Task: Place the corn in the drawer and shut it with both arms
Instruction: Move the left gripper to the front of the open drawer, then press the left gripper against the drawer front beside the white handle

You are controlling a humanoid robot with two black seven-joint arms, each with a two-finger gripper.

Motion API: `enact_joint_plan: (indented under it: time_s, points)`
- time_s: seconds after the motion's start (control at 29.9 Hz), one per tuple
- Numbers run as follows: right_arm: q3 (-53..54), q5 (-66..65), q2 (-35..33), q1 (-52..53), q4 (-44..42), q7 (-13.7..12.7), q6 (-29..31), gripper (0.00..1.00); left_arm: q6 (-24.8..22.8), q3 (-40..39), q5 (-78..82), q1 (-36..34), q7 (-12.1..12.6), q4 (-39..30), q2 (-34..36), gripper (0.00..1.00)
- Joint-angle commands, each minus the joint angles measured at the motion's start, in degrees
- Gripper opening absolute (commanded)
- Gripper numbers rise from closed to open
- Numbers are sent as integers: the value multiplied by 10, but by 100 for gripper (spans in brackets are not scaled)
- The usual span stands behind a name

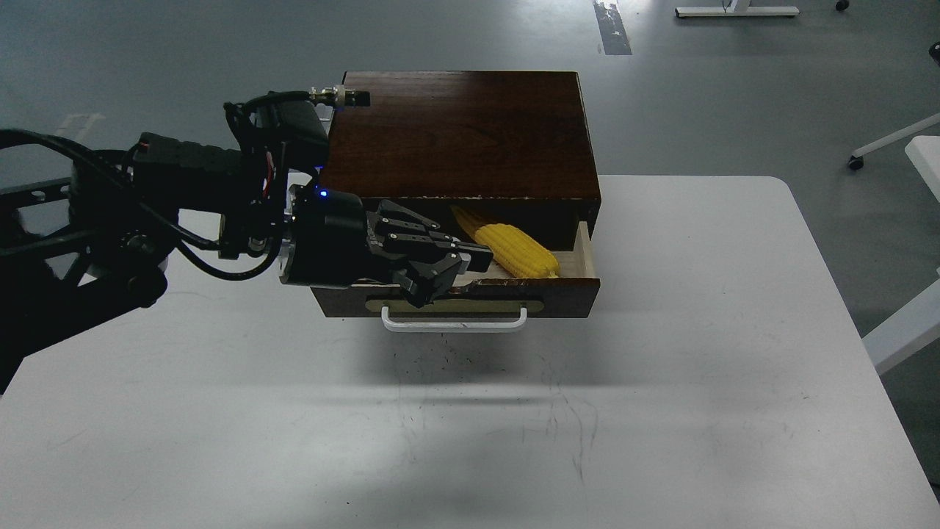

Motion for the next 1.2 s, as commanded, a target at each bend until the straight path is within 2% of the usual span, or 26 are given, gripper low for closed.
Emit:
enact_joint_plan:
  time_s: [0.0, 0.17, 0.27, 0.4, 0.5, 0.63, 1.17]
  points:
    - [0, 5, 3, -21, 1, 1, 0, 100, 0, 16, 35, 0, 0, 14, -19, 0]
    - [6, 105, 42, -101, 0, 3, 0, 100, 0, 55, 42, 1, 2, 12, -32, 0]
    - [8, 126, 61, -123, -1, 3, 0, 100, 0, 58, 43, 5, 3, 17, -36, 0]
    - [21, 136, 124, -146, -21, 3, 0, 100, 0, 76, 57, 11, 4, 20, -37, 0]
    - [35, 135, 138, -157, -25, 3, 0, 100, 0, 83, 87, 12, 3, 26, -38, 0]
    - [37, 134, 141, -158, -26, 3, 0, 100, 0, 82, 95, 13, 3, 58, -39, 0]
    - [37, 134, 140, -157, -55, 2, 0, 100, 0, 92, 123, 14, 4, 46, -38, 0]
